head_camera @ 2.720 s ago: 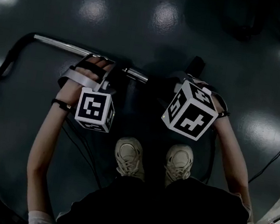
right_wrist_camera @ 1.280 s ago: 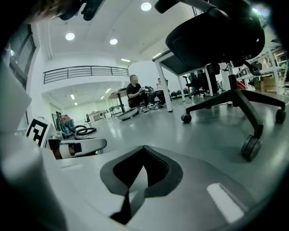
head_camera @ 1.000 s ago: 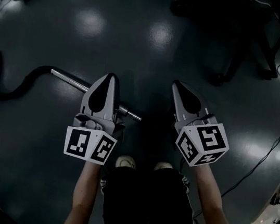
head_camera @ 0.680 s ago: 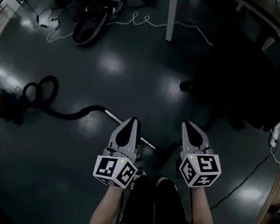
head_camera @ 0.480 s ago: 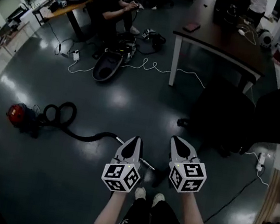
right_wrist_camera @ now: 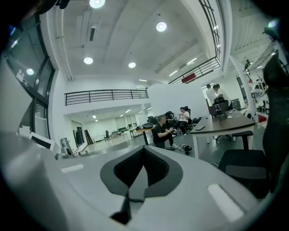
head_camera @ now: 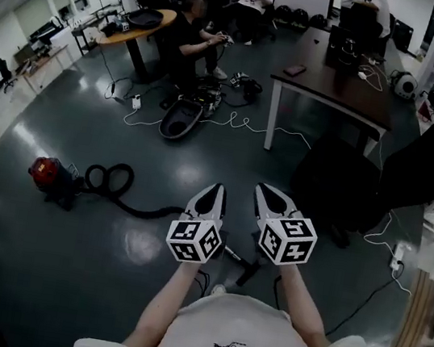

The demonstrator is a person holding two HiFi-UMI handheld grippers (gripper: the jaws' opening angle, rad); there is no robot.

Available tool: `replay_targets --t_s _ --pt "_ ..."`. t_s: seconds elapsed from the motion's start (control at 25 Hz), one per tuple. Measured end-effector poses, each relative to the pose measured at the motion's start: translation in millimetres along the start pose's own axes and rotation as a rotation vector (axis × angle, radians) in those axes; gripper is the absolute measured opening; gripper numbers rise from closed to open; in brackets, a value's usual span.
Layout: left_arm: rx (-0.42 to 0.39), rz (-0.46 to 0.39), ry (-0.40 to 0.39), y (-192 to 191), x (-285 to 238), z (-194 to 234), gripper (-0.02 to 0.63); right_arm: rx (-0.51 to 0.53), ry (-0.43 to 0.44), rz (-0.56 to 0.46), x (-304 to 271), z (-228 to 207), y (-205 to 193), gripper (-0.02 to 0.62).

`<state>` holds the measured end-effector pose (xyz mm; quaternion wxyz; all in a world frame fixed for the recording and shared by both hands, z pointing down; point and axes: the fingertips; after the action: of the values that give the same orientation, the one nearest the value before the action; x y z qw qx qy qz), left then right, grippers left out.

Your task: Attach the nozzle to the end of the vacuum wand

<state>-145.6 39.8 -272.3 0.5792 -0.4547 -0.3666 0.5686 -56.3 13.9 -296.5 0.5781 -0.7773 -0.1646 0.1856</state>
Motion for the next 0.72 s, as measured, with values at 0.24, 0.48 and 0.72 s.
replay_targets --t_s 0.24,0.48,0.72 --pt "-0.062 -0.043 0.018 17 3 -2 0.002 0.053 -0.008 -0.024 6 2 12 0.006" --pt "-0.092 -0.056 0.002 22 2 -9 0.002 0.053 -0.027 -0.043 13 -3 20 0.006" --pt "-0.101 -0.055 -0.022 22 -3 -12 0.002 0.075 -0.031 -0.032 8 -4 18 0.006"
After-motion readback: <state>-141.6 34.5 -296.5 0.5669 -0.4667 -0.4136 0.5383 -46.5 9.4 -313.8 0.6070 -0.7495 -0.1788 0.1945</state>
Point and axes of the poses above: the fingertips, and each gripper's own axes: x backward along the fingers, z to its left, y out of its top, and after that the axes turned 11 degrees about y, right-handed
